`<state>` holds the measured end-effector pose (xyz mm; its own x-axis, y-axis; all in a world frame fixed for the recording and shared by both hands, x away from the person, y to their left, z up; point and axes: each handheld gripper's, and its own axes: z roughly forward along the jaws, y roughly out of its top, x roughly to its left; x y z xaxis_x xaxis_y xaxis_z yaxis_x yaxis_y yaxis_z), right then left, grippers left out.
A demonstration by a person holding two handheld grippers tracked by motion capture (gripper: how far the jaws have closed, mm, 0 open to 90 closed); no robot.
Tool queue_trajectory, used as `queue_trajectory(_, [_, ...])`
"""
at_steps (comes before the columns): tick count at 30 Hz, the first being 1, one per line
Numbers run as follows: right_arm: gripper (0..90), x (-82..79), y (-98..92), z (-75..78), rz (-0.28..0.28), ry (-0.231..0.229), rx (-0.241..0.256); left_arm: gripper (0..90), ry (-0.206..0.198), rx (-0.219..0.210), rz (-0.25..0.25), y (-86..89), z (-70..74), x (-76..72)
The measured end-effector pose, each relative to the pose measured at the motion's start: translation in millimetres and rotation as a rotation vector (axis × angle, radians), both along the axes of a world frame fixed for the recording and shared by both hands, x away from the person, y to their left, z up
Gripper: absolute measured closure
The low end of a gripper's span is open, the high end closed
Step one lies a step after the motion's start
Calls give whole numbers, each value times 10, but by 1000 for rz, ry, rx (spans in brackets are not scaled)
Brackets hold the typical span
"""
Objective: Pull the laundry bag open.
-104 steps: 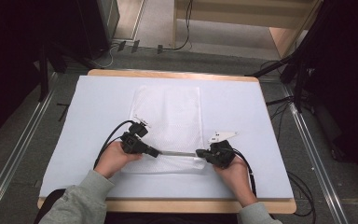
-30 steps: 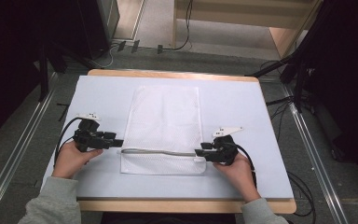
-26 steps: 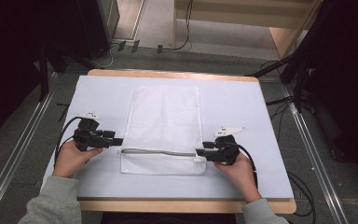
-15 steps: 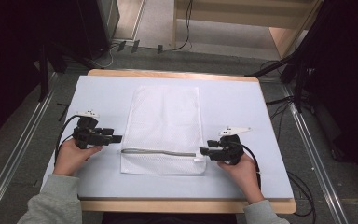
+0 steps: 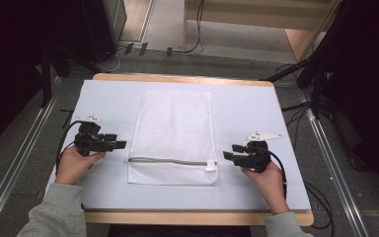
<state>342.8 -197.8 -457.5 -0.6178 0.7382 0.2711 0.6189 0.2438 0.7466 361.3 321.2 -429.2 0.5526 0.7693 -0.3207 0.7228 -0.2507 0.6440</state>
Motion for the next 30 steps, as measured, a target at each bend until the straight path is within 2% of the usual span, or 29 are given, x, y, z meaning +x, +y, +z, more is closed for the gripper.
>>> queue_trajectory(7, [453,24,-169,-7,-36,-1,1,366,-10,7,34,69,-13,19])
queue_trajectory(16, [382,63,-337,-37,-105,-20,-1,356,-9,5,64,138,-29,45])
queue_trajectory(30, [360,112,-373,-104,-127,3,-18,342,2,7,80,154,-55,73])
